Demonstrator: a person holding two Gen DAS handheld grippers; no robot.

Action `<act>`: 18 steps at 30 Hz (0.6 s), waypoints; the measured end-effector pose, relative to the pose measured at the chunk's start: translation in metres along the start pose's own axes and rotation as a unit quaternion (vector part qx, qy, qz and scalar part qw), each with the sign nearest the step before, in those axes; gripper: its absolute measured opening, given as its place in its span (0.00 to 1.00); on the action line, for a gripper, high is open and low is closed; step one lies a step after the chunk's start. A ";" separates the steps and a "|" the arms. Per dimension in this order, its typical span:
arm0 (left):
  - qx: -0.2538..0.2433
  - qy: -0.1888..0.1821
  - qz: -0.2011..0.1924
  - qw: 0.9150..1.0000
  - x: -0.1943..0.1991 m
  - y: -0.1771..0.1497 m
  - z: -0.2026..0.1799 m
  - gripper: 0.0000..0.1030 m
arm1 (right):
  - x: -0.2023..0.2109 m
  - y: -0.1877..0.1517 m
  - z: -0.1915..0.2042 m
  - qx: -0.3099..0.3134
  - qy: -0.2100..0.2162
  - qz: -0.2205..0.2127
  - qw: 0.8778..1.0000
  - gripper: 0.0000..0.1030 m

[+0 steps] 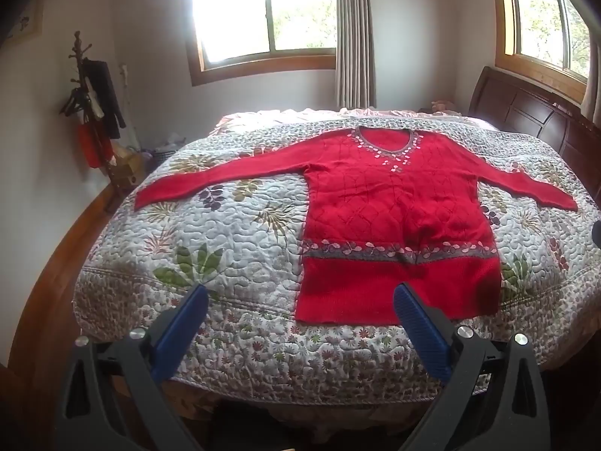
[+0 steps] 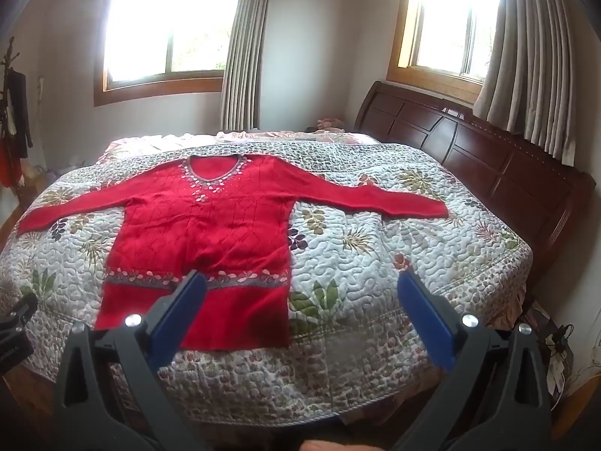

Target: Fold small clothes

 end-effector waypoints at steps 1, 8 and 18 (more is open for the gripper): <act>-0.001 0.000 0.000 1.000 0.000 0.000 0.000 0.96 | -0.001 0.000 0.000 0.000 0.000 0.001 1.000 0.98; -0.001 0.000 -0.003 1.000 0.002 0.001 -0.001 0.96 | -0.001 -0.003 -0.001 0.000 0.001 0.000 1.000 0.98; -0.003 0.001 -0.005 1.000 0.004 0.002 -0.003 0.96 | 0.000 -0.005 -0.005 -0.004 -0.001 0.001 1.000 0.98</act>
Point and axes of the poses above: each gripper's, at about its wrist camera, not at the fingertips, and x roughly against the way its jaws point, z to its left, y to its top, the point moved 8 cm from there along -x, roughly the way its jaws point
